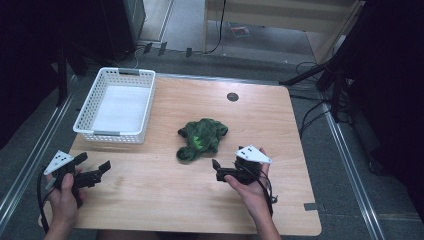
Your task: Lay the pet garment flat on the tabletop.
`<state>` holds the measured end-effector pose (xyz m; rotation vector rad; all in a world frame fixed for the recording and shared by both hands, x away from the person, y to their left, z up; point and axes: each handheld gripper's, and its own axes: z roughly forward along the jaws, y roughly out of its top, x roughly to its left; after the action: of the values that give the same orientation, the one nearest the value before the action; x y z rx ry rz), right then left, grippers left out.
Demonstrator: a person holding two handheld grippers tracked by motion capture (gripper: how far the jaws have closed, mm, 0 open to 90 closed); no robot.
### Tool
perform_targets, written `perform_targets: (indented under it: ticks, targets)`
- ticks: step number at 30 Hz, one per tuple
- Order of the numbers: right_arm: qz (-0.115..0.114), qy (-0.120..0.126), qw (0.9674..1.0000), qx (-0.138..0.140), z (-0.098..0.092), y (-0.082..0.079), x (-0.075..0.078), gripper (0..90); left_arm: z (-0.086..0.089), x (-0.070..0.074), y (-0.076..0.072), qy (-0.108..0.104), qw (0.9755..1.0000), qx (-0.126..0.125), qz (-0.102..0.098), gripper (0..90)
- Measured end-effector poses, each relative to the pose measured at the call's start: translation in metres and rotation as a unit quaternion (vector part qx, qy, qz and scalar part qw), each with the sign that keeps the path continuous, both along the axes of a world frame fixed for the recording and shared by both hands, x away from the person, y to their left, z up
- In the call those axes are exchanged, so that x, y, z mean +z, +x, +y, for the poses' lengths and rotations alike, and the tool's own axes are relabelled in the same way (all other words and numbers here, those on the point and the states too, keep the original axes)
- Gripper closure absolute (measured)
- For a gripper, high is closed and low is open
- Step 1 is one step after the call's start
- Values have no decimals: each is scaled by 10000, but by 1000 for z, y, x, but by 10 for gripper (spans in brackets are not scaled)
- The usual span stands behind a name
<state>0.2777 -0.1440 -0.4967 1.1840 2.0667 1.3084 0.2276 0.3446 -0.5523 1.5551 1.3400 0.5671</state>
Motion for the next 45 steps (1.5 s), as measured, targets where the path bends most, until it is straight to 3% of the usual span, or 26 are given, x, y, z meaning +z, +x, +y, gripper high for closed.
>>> perform_targets:
  ticks: [9, 16, 19, 21, 26, 28, 29, 30, 31, 32, 33, 34, 36, 37, 39, 45]
  targets:
    - [-69, -495, 9983, 294, 54, 25, 0, 14, 0, 0, 0, 17, 10000, -18, -9, 0]
    - [23, -682, 9972, 299, 75, 46, -8, 51, -1, 0, 0, 12, 10000, -18, -13, 0]
    - [74, -759, 9967, 277, 84, 57, -14, 105, -1, 0, 0, 12, 10000, -19, -14, 0]
    - [-9, -918, 9955, 230, 89, 63, -21, 160, -1, 0, 0, 24, 10000, -30, -12, 0]
    - [110, -1374, 9903, 171, 97, 75, -44, 247, 0, 0, 0, 8, 10000, -33, -10, 0]
    - [113, -1392, 9901, 135, 97, 76, -46, 277, 0, 0, 0, 13, 10000, -29, -12, 0]
    - [138, -1369, 9905, 86, 97, 76, -48, 321, -1, 0, 0, 16, 10000, -17, -17, 0]
    - [59, -1410, 9900, 25, 96, 75, -50, 429, -2, 0, 0, 94, 10000, -16, 5, 0]
    - [59, -1410, 9900, 25, 96, 75, -50, 429, -2, 0, 0, 94, 10000, -16, 5, 0]
    - [15, -1461, 9893, -17, 96, 75, -50, 491, -4, 1, 0, 142, 9999, -8, -2, 0]
    - [-34, -1492, 9888, -97, 97, 74, -50, 592, -5, 1, 0, 195, 9998, -27, -2, 0]
    - [-96, -1443, 9894, -137, 96, 74, -48, 753, -6, 2, -1, 262, 9996, -47, -9, 0]
    - [-95, -1482, 9888, -169, 94, 75, -47, 768, -10, 5, -3, 367, 9993, -59, -35, 0]
    - [-57, -1380, 9903, -148, 92, 75, -44, 788, -12, 7, -3, 357, 9993, -59, -27, 0]
    - [-137, -1319, 9911, -106, 88, 71, -38, 797, -18, 12, -4, 156, 9998, -136, -72, 0]
    - [-233, -930, 9954, -9, 74, 41, -4, 798, -54, 35, -2, 178, 9985, -495, -181, 0]
